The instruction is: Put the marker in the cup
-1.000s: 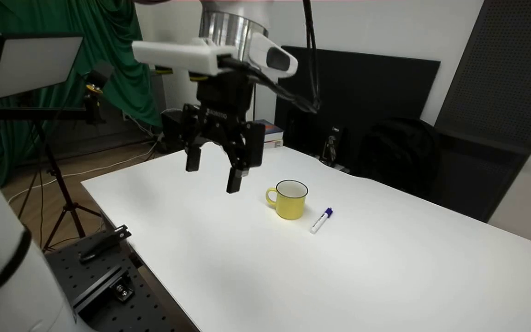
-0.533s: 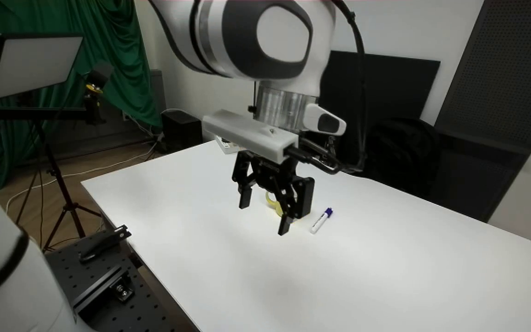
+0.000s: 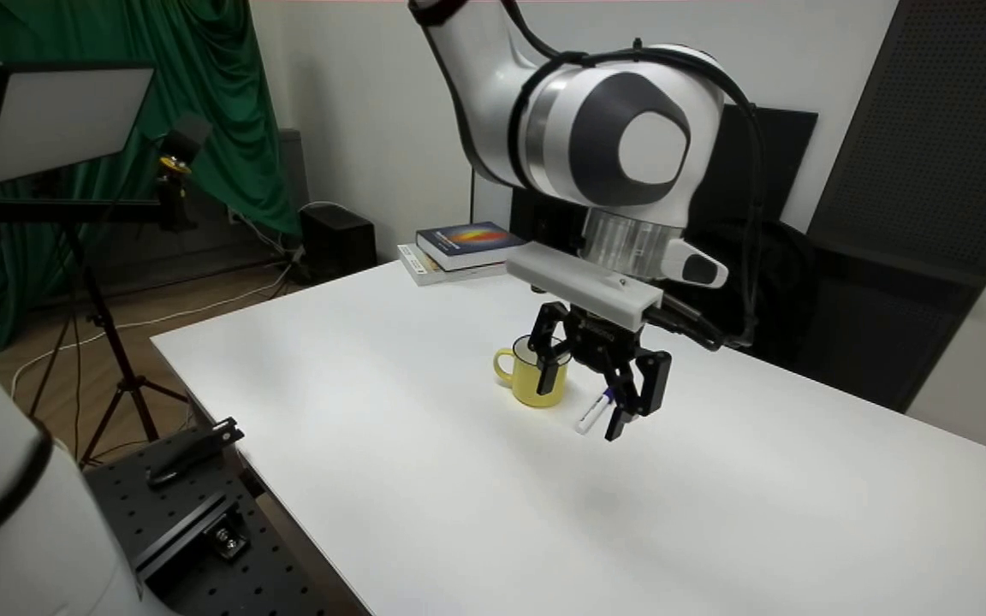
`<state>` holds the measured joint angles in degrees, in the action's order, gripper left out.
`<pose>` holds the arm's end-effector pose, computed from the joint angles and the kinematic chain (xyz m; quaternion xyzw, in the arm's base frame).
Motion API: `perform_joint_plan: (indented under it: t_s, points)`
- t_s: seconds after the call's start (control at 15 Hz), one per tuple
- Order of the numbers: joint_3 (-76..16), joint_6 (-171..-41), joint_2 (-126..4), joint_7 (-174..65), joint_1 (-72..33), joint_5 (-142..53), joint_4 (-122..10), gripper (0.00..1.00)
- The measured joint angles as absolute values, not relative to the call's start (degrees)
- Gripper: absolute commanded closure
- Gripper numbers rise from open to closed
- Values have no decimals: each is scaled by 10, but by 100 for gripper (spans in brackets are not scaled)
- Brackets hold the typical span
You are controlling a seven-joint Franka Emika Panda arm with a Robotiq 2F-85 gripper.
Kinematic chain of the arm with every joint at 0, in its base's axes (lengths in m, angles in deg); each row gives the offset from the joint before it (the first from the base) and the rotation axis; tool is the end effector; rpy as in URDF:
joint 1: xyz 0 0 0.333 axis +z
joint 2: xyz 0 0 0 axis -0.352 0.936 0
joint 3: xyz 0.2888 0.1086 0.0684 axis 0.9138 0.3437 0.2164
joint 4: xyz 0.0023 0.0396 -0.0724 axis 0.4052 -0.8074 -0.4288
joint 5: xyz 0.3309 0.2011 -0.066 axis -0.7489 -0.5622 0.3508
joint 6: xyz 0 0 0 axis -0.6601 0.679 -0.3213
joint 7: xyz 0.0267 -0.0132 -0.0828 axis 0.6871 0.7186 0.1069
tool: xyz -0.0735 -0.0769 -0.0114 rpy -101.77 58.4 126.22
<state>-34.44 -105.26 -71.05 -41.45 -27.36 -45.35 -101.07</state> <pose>0.4587 -0.1256 0.2536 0.9944 -0.0454 -0.0952 0.0001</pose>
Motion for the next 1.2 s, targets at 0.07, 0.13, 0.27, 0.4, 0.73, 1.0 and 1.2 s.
perform_joint_plan:
  t_s: [0.07,0.13,0.27,0.4,0.73,1.0,1.2]
  points:
    - [-343,-1046,-687,-414,-274,-458,-984,0]
    - [-342,-1038,-665,-414,-274,-462,-958,0]
    - [-340,-1023,-626,-415,-274,-465,-909,0]
    - [-337,-1009,-589,-415,-274,-466,-864,0]
    - [-327,-1001,-511,-425,-272,-465,-773,0]
    - [-314,-1002,-466,-439,-269,-472,-717,0]
    - [-303,-1008,-448,-446,-260,-472,-698,0]
